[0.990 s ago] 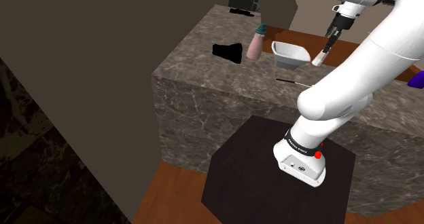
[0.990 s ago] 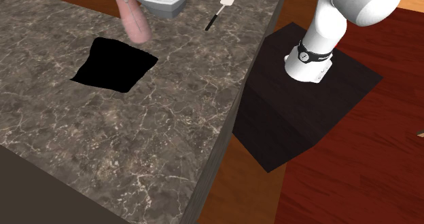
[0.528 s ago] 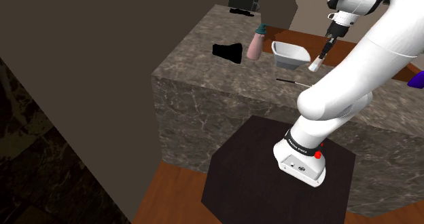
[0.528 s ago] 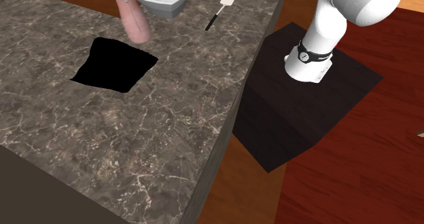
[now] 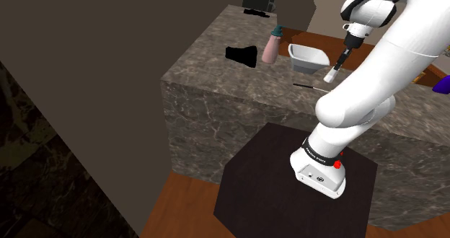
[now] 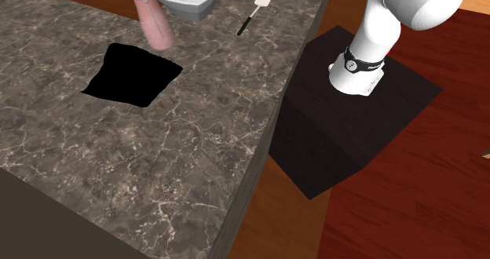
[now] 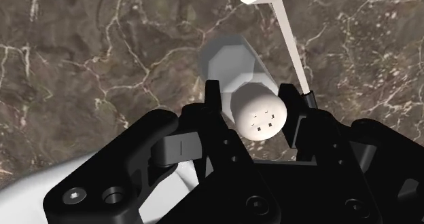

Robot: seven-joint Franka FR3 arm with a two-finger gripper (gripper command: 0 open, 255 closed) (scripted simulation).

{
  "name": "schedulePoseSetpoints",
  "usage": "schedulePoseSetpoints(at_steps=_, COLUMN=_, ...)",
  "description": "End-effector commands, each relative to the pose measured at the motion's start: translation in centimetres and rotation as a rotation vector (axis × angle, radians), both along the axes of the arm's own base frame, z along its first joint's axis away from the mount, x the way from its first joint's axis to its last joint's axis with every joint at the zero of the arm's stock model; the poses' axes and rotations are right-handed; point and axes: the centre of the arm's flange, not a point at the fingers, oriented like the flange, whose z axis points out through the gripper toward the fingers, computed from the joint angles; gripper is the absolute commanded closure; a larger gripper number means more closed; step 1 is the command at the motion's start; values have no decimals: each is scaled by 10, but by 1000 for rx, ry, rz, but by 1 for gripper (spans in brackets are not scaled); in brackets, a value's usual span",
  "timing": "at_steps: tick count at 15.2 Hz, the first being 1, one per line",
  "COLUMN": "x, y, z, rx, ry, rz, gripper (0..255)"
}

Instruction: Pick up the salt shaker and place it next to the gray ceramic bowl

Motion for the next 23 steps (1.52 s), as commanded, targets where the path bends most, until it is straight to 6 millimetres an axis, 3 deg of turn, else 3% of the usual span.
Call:
schedulePoseSetpoints(at_steps=1, x=0, y=-1, z=-10, rx=0, ry=0, rz=0, gripper=255)
schedulePoseSetpoints(at_steps=4, x=0, y=-1, z=-26, rx=0, ry=0, rz=0, gripper=255)
schedulePoseSetpoints(at_steps=12, x=0, y=-1, z=-27, rx=0, ry=0, rz=0, gripper=255)
schedulePoseSetpoints(at_steps=13, x=0, y=-1, z=-27, rx=0, ry=0, rz=0, gripper=0)
schedulePoseSetpoints(at_steps=18, x=0, y=-1, z=-27, rx=0, ry=0, rz=0, gripper=0)
schedulePoseSetpoints(at_steps=22, x=0, y=-4, z=23, rx=0, ry=0, rz=0, gripper=0)
schedulePoseSetpoints(at_steps=23, x=0, y=-4, z=23, rx=0, ry=0, rz=0, gripper=0)
